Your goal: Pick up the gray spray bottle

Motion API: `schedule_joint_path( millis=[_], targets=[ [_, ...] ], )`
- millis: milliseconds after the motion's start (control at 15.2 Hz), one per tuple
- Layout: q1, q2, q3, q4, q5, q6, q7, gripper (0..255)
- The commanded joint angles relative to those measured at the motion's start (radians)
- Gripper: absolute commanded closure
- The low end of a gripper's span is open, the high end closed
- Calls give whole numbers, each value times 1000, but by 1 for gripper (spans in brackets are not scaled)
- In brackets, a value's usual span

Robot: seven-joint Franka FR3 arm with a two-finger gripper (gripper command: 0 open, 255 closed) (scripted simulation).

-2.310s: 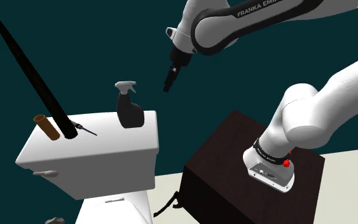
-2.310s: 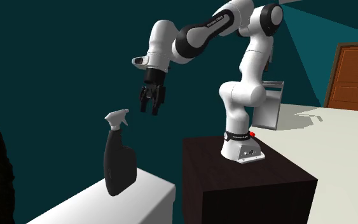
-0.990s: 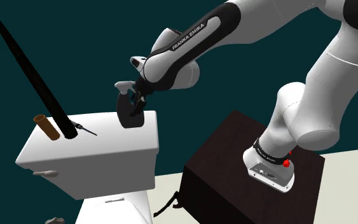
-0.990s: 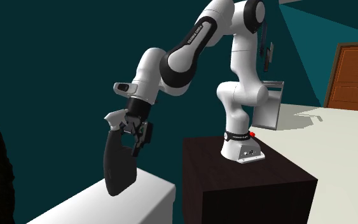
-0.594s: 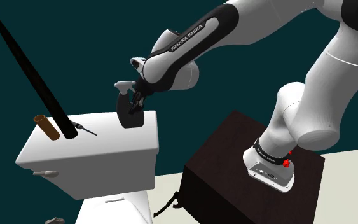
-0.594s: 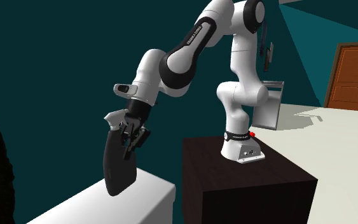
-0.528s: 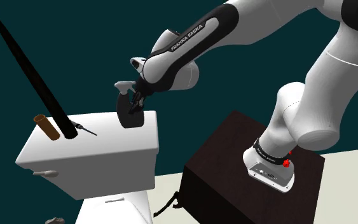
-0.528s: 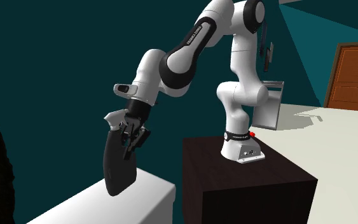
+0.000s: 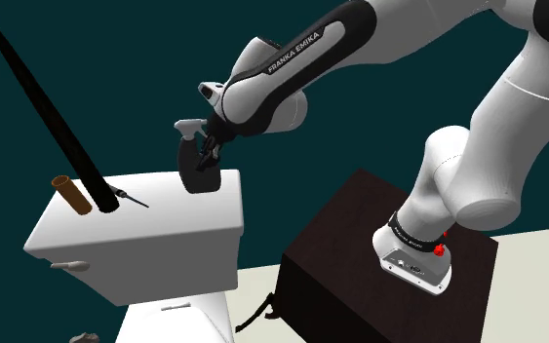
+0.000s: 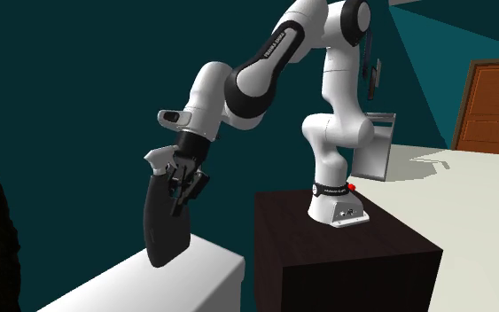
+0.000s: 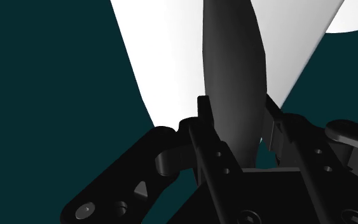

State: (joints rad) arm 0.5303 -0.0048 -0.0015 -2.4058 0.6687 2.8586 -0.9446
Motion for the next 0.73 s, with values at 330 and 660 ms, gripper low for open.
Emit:
schedule_joint_path(
  millis=[330, 660],
  targets=[
    [-18, -73, -4, 14, -128, -80, 118, 255],
    [-33, -116, -1, 36, -192, -141, 179, 255]
  ],
)
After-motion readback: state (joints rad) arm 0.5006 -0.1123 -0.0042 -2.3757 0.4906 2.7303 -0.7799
